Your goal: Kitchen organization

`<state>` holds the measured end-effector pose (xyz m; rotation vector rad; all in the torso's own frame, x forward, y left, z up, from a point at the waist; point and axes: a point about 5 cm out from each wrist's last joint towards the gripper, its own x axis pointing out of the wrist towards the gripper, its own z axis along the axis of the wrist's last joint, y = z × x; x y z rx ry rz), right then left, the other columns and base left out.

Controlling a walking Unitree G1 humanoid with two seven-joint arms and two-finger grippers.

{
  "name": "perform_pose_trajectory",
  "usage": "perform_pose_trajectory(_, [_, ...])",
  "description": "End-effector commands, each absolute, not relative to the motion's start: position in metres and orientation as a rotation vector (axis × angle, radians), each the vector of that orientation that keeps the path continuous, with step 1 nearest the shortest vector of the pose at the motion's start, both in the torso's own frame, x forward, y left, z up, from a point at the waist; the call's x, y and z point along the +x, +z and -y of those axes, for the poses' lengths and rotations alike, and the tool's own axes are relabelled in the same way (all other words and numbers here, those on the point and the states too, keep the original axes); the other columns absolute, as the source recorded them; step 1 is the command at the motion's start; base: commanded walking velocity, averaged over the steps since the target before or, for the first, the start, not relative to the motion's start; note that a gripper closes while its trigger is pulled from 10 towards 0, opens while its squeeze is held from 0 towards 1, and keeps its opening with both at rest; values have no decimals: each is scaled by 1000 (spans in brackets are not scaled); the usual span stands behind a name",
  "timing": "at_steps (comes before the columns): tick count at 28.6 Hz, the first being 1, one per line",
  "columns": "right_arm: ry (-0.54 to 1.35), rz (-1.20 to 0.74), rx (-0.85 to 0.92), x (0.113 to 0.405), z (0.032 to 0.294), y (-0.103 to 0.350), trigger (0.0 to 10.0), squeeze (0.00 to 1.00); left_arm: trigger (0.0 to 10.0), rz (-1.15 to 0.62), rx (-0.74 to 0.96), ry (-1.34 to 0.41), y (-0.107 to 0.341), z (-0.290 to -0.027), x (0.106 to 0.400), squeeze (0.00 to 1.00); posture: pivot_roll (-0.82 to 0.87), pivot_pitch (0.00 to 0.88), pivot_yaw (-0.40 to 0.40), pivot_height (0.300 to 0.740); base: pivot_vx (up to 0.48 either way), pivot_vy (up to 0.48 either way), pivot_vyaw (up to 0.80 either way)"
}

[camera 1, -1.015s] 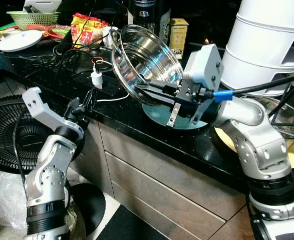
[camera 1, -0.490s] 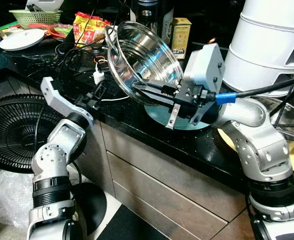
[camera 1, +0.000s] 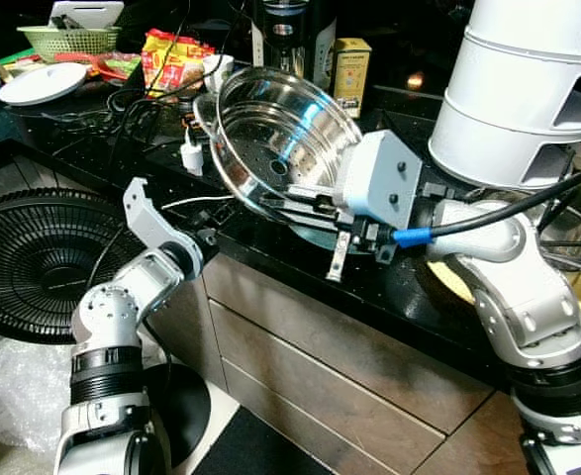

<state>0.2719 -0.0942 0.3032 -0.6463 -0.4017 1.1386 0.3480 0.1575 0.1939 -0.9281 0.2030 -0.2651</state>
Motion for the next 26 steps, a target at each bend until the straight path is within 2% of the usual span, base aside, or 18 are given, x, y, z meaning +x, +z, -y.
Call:
perform_pose_trajectory(1, [1157, 441, -638, 265, 98, 311, 0, 0, 10000, -137, -929, -302, 210, -159, 348, 0, 20, 0, 23, 740, 0, 0, 0])
perform_pose_trajectory(8, [1187, 436, -613, 259, 102, 313, 0, 0, 10000, -81, -934, -348, 224, -159, 348, 0, 14, 0, 25, 740, 0, 0, 0])
perform_pose_trajectory(17, [1208, 421, -625, 257, 100, 310, 0, 0, 10000, -185, -959, -331, 210, -162, 356, 0, 4, 0, 20, 740, 0, 0, 0])
perform_pose_trajectory(26, [1201, 348, -659, 255, 99, 295, 0, 0, 10000, -201, -958, -344, 209, -163, 366, 0, -19, 0, 11, 740, 0, 0, 0])
